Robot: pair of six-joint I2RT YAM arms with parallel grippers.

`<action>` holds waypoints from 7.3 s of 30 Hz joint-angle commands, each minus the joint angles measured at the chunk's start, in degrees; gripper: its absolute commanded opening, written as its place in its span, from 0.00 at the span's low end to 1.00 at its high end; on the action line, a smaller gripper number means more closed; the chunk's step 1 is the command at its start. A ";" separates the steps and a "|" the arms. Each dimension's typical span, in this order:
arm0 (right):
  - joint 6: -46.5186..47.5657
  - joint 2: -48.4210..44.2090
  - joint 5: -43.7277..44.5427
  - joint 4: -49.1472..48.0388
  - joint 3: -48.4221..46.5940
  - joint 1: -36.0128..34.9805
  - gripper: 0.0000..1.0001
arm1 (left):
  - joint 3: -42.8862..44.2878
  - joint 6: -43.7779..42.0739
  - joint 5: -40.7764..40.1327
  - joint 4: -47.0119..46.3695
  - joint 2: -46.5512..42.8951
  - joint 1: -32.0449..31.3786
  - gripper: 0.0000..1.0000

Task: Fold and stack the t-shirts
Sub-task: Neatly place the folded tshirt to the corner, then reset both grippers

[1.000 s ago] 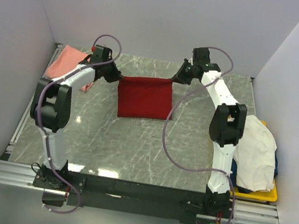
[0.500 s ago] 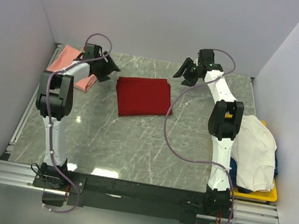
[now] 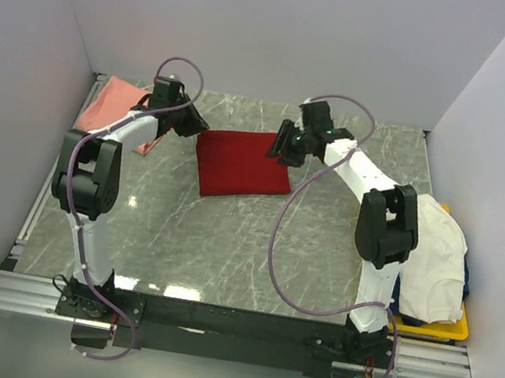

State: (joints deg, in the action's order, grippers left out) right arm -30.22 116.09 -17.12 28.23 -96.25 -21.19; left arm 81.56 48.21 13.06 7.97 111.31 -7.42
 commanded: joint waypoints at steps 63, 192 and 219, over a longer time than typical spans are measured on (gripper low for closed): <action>-5.20 -30.48 -1.24 -13.11 34.28 -2.72 0.51 | -14.85 -2.94 0.57 1.00 -3.21 -2.77 0.59; -1.60 -27.94 7.45 -6.08 33.93 -13.17 0.51 | 22.86 -31.35 -49.98 6.35 -0.46 9.62 0.99; -6.17 -56.31 20.90 -3.71 46.93 -13.17 0.51 | -30.58 0.30 -42.67 3.54 -44.51 -33.25 0.99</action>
State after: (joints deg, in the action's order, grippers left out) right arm -35.07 64.20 -0.10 23.75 -51.35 -34.00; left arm 51.88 45.06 -24.45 13.10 68.99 -36.32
